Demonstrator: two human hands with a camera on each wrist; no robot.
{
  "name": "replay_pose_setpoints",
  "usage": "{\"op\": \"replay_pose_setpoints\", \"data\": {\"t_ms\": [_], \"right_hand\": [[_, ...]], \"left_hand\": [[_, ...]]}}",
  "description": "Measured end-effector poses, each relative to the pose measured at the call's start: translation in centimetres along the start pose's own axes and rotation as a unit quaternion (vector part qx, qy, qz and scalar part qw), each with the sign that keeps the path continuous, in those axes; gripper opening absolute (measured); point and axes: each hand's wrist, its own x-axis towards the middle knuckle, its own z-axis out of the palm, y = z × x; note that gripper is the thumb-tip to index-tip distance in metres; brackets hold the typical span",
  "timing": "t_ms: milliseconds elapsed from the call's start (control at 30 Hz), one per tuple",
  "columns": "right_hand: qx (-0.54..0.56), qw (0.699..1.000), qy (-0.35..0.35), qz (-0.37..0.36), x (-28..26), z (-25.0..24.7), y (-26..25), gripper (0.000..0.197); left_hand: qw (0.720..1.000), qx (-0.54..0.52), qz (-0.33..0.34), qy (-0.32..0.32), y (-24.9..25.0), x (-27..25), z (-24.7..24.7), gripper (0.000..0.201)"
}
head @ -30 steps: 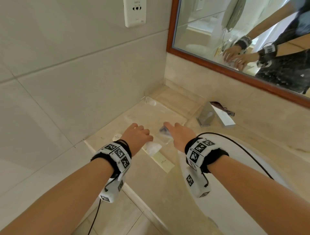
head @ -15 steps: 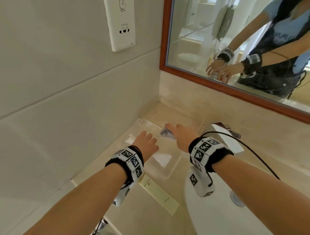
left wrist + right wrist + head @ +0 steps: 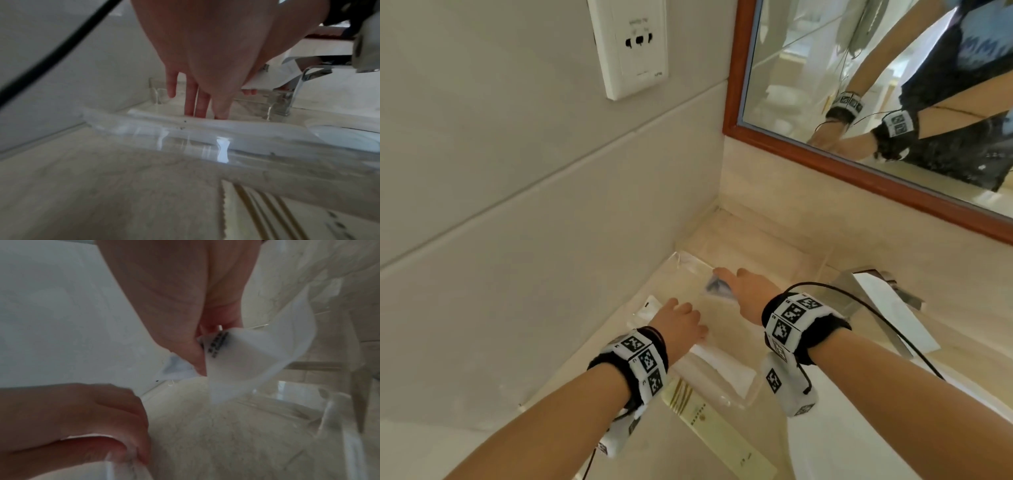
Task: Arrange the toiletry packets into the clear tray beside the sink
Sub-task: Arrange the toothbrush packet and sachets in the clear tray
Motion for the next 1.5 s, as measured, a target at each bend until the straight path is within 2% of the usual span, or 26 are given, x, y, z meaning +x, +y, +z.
{"op": "replay_pose_setpoints", "data": {"t_ms": [67, 100, 167, 233, 300, 333, 400, 567, 700, 833, 1000, 1100, 1233, 1333, 1500], "right_hand": [[-0.002, 1.0, 0.0, -0.006, 0.3, -0.2, -0.2, 0.069], [-0.003, 1.0, 0.0, -0.008, 0.5, -0.2, -0.3, 0.069], [-0.004, 1.0, 0.0, -0.013, 0.7, -0.1, -0.5, 0.067], [-0.007, 1.0, -0.002, -0.016, 0.9, 0.2, -0.6, 0.065], [-0.011, 1.0, -0.007, -0.015, 1.1, 0.5, -0.6, 0.064], [-0.013, 1.0, -0.008, -0.012, 1.2, 0.6, -0.6, 0.065], [-0.014, 1.0, -0.01, -0.006, 1.3, 0.9, -0.5, 0.067], [-0.023, 1.0, -0.018, -0.006, 1.6, 1.6, -0.5, 0.07], [-0.028, 0.999, -0.023, -0.001, 2.0, 2.0, -0.2, 0.068], [-0.03, 0.999, -0.018, 0.0, 2.1, 2.3, -0.1, 0.063], [-0.039, 0.999, -0.008, 0.016, 2.6, 3.0, 0.0, 0.057], [-0.08, 0.997, 0.005, 0.009, 2.2, 3.4, -0.6, 0.044], [-0.156, 0.986, 0.044, -0.034, 1.9, 3.3, -1.4, 0.045], [-0.141, 0.99, 0.004, -0.03, 2.3, 3.2, -1.3, 0.049], [-0.099, 0.994, -0.049, 0.02, 1.9, 3.3, 0.0, 0.055]], "left_hand": [[0.999, -0.02, -0.001, -0.039, -0.6, -0.2, 0.4, 0.031], [0.999, -0.031, 0.002, -0.037, -0.7, -0.2, 0.5, 0.029], [0.998, -0.053, 0.008, 0.014, -0.7, -0.5, 0.5, 0.027], [0.991, -0.091, 0.022, 0.097, -0.7, -0.9, 0.4, 0.03], [0.979, -0.096, 0.085, 0.157, -0.7, -1.4, 0.3, 0.021], [0.977, -0.074, 0.12, 0.163, -0.5, -1.5, 0.5, 0.015], [0.975, -0.058, 0.145, 0.158, -0.1, -1.7, 1.4, 0.012], [0.976, -0.123, 0.145, 0.109, 0.6, -1.4, 1.8, 0.041], [0.984, -0.111, 0.116, 0.08, 0.1, -1.2, 0.7, 0.031], [0.993, -0.085, 0.048, 0.065, -1.2, -0.7, 0.9, 0.033], [0.995, -0.081, 0.022, 0.045, -1.5, -0.6, 1.2, 0.034], [0.996, -0.08, 0.013, 0.043, -1.6, -0.5, 1.0, 0.036], [0.997, -0.076, 0.003, 0.031, -1.8, -0.4, 0.6, 0.038], [0.997, -0.075, -0.001, 0.027, -2.0, -0.3, 0.4, 0.039], [0.997, -0.075, 0.001, 0.023, -2.4, -0.3, 0.4, 0.041]]}}
